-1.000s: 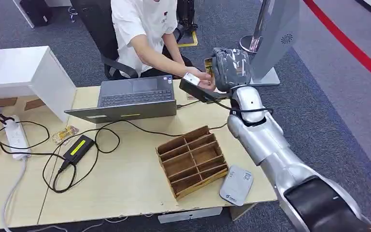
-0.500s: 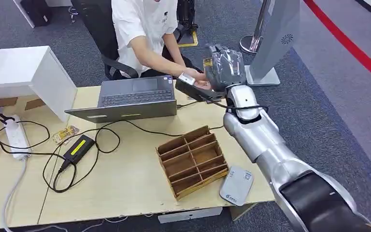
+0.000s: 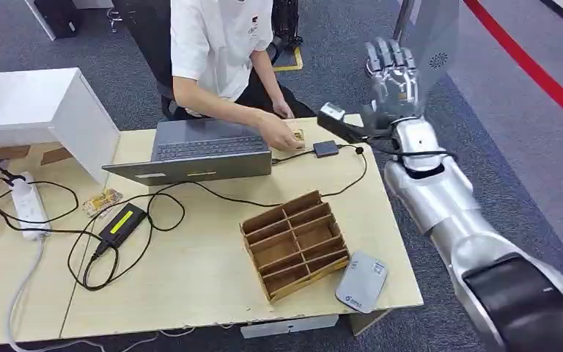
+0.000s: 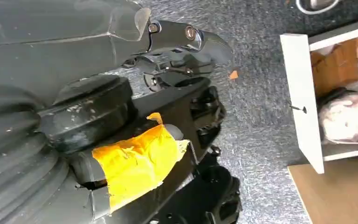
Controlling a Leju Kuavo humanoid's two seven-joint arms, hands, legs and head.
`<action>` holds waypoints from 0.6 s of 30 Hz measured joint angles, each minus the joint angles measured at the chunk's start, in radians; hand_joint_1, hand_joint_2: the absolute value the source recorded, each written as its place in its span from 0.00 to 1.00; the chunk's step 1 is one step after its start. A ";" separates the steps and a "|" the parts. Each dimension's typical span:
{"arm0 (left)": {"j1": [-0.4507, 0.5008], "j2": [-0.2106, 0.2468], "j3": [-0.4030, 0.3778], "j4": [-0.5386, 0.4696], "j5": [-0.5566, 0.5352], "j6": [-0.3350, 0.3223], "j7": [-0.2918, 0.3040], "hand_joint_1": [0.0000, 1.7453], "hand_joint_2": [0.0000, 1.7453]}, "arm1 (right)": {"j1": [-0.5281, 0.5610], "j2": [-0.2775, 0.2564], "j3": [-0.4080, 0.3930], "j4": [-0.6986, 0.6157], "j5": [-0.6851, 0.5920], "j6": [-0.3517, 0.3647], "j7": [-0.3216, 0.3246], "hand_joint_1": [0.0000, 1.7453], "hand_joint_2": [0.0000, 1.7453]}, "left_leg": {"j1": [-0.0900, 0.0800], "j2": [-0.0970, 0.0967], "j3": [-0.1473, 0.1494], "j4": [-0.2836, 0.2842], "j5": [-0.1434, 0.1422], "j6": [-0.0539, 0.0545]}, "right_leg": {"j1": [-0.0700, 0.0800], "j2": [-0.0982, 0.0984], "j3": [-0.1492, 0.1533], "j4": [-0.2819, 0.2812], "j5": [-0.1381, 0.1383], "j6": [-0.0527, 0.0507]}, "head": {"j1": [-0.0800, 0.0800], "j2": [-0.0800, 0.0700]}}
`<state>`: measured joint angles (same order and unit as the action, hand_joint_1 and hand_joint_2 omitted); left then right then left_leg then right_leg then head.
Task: Pass the card to the sensor for recognition and then transmit it.
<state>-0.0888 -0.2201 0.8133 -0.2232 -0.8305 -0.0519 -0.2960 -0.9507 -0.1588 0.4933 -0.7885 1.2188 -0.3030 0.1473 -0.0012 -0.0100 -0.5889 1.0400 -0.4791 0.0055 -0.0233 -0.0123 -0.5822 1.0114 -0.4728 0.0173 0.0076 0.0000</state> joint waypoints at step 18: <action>0.023 0.008 0.047 0.000 0.050 -0.003 0.003 0.00 1.00 | 0.386 -0.809 -0.443 -0.127 -0.067 0.087 0.002 0.00 1.00 | 0.000 -0.007 -0.003 0.002 -0.008 0.011 | 0.000 -0.008 0.003 -0.003 -0.006 0.007 | -0.001 0.000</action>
<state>-0.0656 -0.2125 0.8606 -0.2232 -0.7805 -0.0545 -0.2930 -0.5649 -0.9683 0.0506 -0.9159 1.1517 -0.2159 0.1488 -0.0012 -0.0169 -0.5920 1.0421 -0.4873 0.0165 -0.0230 -0.0198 -0.5791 1.0079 -0.4783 0.0243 0.0069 0.0004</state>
